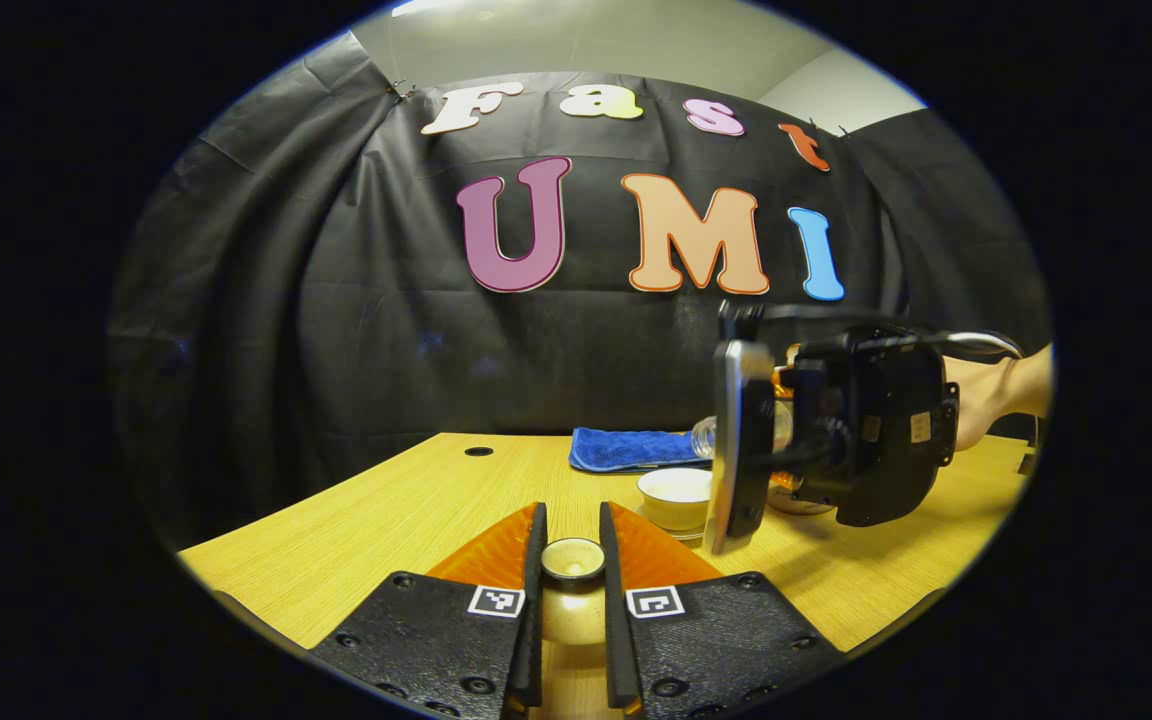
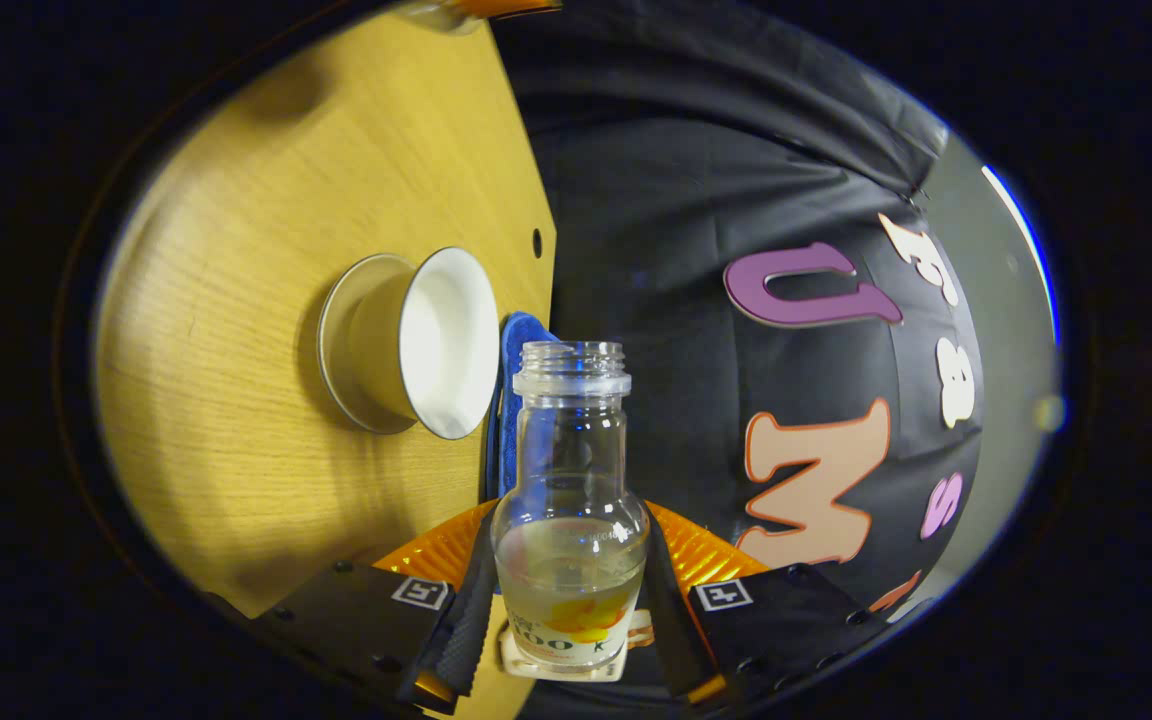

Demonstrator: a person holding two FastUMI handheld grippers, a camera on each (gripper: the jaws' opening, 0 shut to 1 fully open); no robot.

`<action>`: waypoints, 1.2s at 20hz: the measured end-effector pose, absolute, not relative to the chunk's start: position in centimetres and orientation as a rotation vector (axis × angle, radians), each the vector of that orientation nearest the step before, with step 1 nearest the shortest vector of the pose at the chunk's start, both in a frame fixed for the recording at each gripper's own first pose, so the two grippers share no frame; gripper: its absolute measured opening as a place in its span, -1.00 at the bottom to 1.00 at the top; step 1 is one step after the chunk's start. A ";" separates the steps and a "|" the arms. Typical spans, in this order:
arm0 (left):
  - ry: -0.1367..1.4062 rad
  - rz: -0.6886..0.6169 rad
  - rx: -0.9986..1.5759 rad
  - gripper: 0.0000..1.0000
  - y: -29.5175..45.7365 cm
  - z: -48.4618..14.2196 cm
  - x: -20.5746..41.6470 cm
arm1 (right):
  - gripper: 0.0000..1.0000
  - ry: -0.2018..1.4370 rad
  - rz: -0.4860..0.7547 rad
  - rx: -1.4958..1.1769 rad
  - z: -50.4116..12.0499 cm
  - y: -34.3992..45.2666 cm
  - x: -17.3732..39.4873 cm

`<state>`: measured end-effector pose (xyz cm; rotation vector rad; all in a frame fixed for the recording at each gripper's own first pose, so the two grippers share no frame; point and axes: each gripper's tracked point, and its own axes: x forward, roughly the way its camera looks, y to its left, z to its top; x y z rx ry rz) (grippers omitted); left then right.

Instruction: Open the teacup lid with one hand, grasp the water bottle and pour water into the teacup with the other hand; after pouring, place the water bottle on the coaster and then close the teacup lid.

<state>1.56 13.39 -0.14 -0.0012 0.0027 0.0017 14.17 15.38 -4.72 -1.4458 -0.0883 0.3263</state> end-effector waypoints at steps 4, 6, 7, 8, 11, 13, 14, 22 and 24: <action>0.004 0.004 -0.002 -0.55 13.4 -0.1 1.7 | 0.48 0.066 0.294 -0.803 -2.0 11.0 14.9; 0.005 0.007 -0.002 -0.55 13.5 -0.2 1.6 | 0.43 0.065 0.211 -0.586 -1.0 8.2 15.6; 0.005 0.009 -0.001 -0.55 13.5 -0.2 1.6 | 0.45 0.068 0.167 -0.502 -0.7 6.8 15.6; 0.005 0.013 -0.001 -0.55 13.6 -0.2 1.6 | 0.46 0.077 0.121 -0.414 -0.9 5.5 15.6; 0.006 0.017 -0.001 -0.55 13.7 -0.2 1.6 | 0.42 0.106 0.050 -0.155 -1.9 3.1 16.1; 0.007 0.017 -0.002 -0.55 13.6 -0.2 1.6 | 0.48 0.129 0.026 -0.081 -1.9 2.9 16.4; 0.008 0.017 -0.002 -0.55 13.6 -0.2 1.7 | 0.48 0.137 0.024 -0.061 -2.1 2.7 16.2; 0.006 0.017 -0.002 -0.55 13.6 -0.2 1.7 | 0.52 0.100 0.014 -0.057 -2.4 2.2 16.2; 0.006 0.017 -0.002 -0.55 13.6 -0.1 1.7 | 0.45 0.090 0.008 -0.044 -2.3 2.3 16.2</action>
